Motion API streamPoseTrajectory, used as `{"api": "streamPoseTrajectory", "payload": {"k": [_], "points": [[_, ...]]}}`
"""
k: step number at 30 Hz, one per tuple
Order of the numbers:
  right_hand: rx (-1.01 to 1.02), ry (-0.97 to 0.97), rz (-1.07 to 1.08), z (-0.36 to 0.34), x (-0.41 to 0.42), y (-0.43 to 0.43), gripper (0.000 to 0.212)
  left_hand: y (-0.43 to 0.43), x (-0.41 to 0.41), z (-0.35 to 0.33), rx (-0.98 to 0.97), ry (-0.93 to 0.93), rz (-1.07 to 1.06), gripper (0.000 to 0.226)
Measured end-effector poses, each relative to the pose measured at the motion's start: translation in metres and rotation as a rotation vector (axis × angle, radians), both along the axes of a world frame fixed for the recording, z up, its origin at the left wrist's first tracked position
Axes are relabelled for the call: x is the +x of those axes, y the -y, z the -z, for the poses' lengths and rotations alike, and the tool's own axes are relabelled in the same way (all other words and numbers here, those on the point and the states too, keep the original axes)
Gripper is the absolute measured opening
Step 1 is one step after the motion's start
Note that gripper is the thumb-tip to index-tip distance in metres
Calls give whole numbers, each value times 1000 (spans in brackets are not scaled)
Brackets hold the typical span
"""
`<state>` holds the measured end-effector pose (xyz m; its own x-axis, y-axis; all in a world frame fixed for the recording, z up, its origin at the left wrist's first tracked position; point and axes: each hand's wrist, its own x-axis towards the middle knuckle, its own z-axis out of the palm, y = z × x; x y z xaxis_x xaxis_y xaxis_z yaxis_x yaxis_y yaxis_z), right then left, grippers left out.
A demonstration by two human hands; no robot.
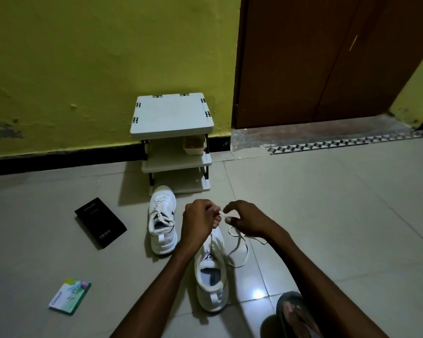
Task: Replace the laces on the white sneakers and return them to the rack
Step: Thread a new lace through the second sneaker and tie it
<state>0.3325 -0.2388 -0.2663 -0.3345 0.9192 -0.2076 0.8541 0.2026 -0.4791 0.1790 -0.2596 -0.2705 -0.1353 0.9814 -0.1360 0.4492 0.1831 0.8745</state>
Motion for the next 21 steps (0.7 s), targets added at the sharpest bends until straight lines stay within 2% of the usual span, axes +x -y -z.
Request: {"api": "streamPoseTrajectory", "payload": {"k": [3,7,11,16,21], "points": [[-28,-126,-33,1,-14,4,23,7,-2,-4,123,-195,-39,18],[8,-220,27,4,-20,5,20,7,-5,-10,140,-300,-21,20],[15,-317,38,0,-17,8,28,7,-10,-15,123,-344,42,24],[-98,-496,121,-3,-10,14,25,6,-11,-15,119,-353,86,27],[-43,-457,183,7,-8,13,22,8,-8,-14,142,-345,27,25]]}}
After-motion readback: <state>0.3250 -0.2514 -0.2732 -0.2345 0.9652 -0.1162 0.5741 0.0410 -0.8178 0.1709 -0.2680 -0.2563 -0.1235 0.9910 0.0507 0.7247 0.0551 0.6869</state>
